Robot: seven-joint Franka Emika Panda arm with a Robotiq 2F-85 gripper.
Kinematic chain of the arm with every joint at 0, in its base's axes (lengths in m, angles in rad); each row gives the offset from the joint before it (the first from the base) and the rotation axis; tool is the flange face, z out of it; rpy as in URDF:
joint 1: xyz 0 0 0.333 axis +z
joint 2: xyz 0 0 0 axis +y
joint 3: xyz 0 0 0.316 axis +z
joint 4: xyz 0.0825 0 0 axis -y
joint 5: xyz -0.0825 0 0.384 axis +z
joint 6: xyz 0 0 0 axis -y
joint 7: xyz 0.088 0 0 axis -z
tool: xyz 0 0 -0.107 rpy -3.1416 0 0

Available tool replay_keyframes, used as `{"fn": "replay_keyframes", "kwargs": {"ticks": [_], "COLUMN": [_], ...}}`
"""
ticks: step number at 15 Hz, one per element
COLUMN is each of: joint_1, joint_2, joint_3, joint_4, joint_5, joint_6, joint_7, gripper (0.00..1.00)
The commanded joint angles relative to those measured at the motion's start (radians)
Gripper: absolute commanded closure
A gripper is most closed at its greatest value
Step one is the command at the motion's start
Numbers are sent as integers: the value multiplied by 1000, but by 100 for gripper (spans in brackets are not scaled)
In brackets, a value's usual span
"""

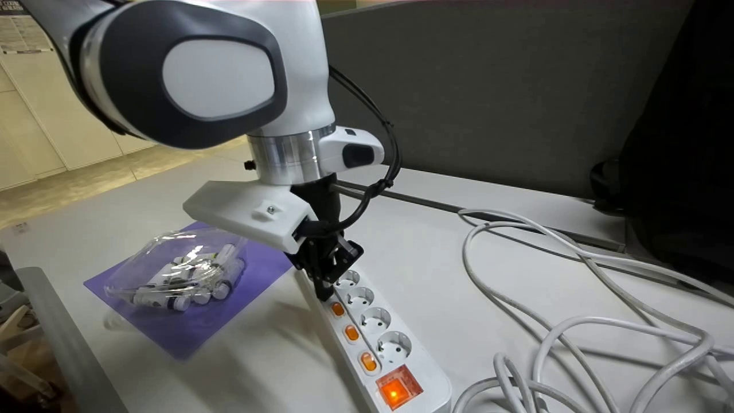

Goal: Turn on the third switch from the left

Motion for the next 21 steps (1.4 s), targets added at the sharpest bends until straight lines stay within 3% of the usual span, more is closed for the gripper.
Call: {"fn": "replay_keyframes", "kwargs": {"ticks": [1,21], "joint_1": [-20,-21], "joint_2": [-1,0], "joint_3": [32,62], "joint_4": [-2,12], "joint_5": [-1,-3], "joint_6": [-3,-5], "joint_7": [-40,-90], "gripper": [100,100]}}
